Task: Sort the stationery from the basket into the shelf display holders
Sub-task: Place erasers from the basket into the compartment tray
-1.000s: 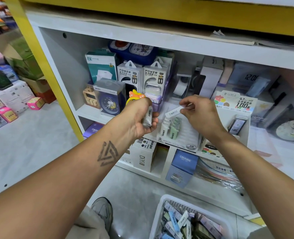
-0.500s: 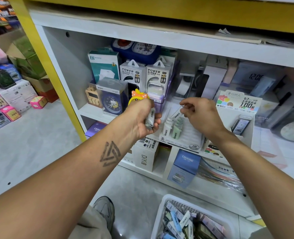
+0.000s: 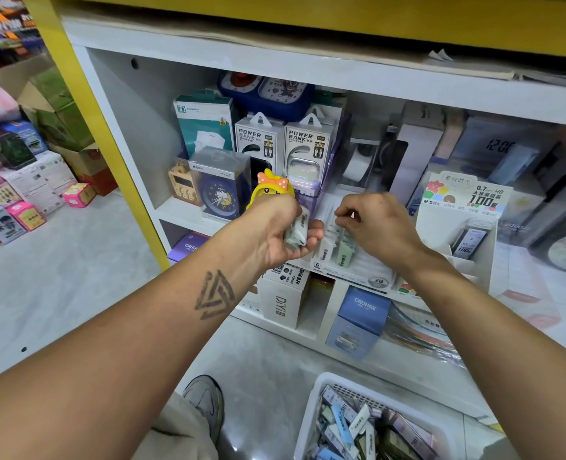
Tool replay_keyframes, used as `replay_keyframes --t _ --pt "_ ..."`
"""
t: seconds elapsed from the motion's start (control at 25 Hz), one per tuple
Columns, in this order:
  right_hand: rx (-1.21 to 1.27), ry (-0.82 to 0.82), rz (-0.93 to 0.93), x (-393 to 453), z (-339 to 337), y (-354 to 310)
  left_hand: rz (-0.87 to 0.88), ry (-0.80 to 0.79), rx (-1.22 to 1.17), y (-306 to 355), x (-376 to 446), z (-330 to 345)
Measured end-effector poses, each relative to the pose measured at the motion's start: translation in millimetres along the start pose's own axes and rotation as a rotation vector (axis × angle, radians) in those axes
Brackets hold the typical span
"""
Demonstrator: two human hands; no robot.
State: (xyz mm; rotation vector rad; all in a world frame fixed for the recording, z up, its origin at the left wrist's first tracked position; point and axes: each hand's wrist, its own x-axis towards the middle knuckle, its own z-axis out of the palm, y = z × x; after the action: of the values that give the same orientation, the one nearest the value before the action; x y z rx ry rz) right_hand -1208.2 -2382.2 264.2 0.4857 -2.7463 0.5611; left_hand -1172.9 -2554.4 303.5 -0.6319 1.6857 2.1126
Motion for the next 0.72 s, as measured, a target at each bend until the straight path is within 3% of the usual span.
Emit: replay_keyframes --t 0.2,0.24,0.32,0.4,0.52,0.72 --pt "-0.083 -0.139 -0.051 0.6 -1.3 1.4 -0.042 -0.085 0.02 0.0 -4.2 3.8" --pt "0.037 -0.119 -0.013 0.3 -3.9 0.5 -0.034 -0.105 0.016 -0.1 -5.4 5.6" --pt "0.513 -0.095 0.155 -1.3 -13.3 -2.6 -0.006 -0.141 -0.002 -1.0 -7.2 10.0" --pt "0.881 -0.153 0.293 -3.4 -23.7 -6.5 0.025 -0.174 -0.028 -2.0 -8.4 13.9" --pt "1.08 -0.207 0.392 -10.2 -32.9 -5.1 0.031 -0.222 -0.05 -4.8 -9.9 22.5" --pt "1.188 -0.085 0.34 -13.5 -42.7 8.5 0.07 -0.171 0.039 -8.8 -6.9 36.7"
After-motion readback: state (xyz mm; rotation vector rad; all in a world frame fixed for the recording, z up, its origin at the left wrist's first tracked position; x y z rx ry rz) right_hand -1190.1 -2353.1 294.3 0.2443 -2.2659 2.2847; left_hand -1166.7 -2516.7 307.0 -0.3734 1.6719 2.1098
